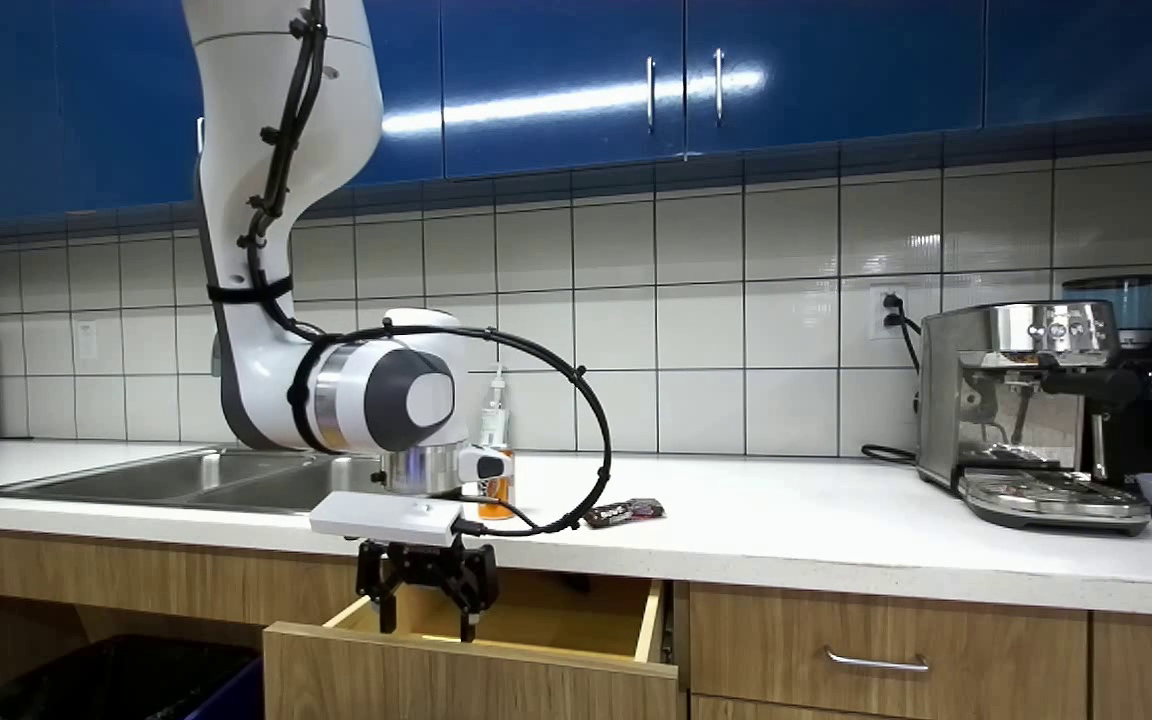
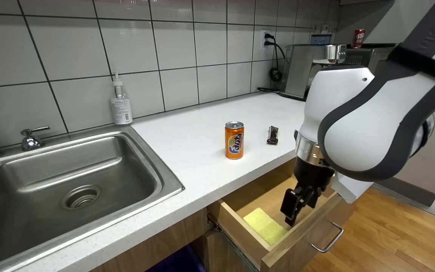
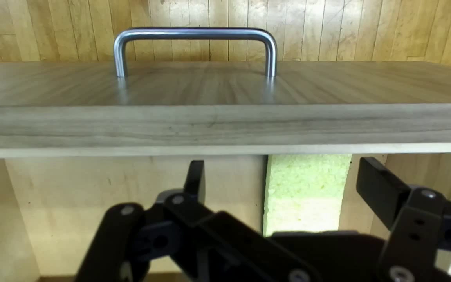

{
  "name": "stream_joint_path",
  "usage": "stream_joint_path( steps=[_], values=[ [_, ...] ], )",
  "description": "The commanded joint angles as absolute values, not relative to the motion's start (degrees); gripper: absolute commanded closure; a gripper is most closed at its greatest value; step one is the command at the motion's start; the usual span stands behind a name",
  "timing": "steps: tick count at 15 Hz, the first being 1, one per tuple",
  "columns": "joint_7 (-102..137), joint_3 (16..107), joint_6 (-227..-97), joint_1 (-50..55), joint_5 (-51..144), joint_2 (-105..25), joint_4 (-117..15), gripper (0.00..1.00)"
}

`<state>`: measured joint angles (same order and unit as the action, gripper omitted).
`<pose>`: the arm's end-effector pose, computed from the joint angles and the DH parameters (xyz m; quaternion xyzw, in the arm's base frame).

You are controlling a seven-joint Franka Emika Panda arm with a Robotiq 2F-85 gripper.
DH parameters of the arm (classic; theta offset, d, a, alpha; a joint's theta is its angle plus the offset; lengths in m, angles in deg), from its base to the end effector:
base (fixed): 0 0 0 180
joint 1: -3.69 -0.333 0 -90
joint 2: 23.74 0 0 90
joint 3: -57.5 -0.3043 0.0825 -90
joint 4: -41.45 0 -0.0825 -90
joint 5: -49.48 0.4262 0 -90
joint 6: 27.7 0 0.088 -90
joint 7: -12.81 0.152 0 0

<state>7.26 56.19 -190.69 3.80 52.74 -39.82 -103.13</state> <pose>0.4765 0.0089 0.0794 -0.9992 -0.0313 -0.0207 0.0113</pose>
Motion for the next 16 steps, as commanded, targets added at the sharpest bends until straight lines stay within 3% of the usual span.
stream_joint_path(
  steps=[1,16],
  values=[
    [8.96,55.83,-189.69,3.13,51.86,-38.46,-104.61,0.00],
    [9.76,53.88,-192.33,3.50,56.12,-35.06,-110.64,0.00]
  ],
)
